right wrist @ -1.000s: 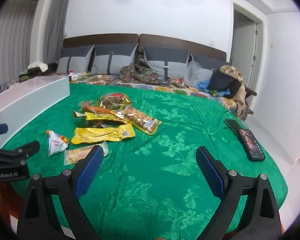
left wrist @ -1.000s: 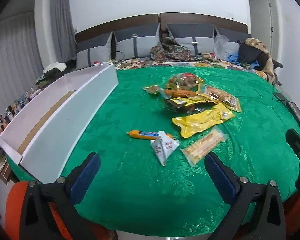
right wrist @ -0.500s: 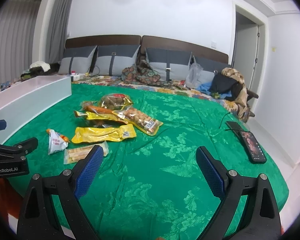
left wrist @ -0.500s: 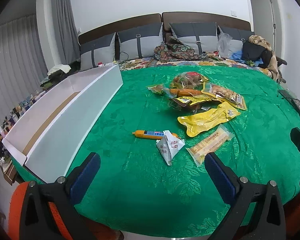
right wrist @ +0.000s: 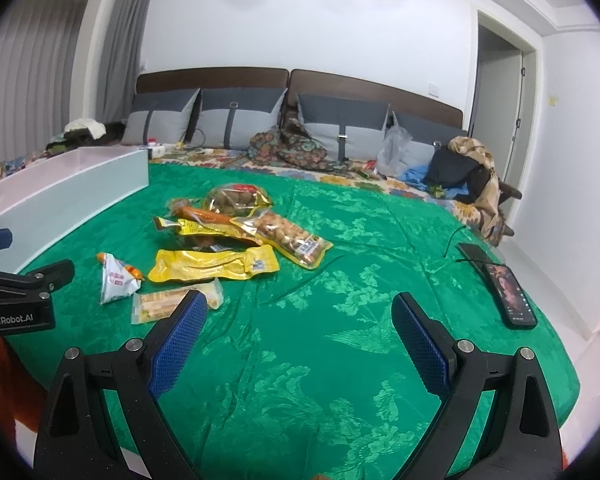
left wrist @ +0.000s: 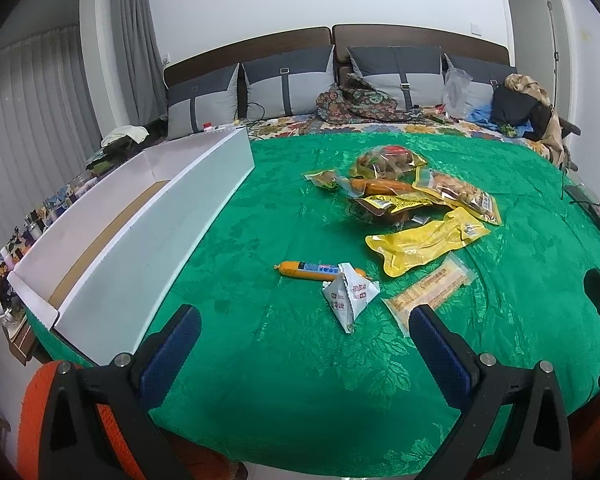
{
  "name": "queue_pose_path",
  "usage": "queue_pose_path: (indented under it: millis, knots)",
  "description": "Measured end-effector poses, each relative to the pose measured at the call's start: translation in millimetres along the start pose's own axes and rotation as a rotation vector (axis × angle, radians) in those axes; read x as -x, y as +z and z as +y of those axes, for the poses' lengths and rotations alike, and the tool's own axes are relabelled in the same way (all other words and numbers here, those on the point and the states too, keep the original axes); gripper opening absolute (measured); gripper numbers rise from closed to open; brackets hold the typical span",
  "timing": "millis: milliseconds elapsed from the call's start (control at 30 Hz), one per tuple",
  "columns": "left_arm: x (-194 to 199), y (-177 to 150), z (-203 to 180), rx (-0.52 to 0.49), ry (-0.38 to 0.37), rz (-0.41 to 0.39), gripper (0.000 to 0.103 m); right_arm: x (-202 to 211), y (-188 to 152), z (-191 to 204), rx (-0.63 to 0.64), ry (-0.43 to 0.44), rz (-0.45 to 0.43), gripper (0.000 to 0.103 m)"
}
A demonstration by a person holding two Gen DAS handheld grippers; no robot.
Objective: Organize snacks
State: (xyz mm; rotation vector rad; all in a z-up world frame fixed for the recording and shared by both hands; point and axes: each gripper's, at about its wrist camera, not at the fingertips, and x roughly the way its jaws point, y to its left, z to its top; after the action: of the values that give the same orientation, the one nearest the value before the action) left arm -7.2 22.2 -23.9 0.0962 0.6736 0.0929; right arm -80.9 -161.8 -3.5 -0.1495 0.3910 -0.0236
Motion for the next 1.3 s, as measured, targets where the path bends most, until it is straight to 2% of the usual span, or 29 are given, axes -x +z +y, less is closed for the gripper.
queue_pose_path:
  millis: [233, 1300]
  knots:
    - [-1, -5, -6, -0.022, 0.004, 0.008, 0.103, -1, -1, -1, -0.002, 0.002, 0.004, 0.096]
    - [-19, -15, 5, 0.002, 0.004, 0.060, 0.103, -12, -8, 3, 0.010, 0.009, 0.036, 0.095]
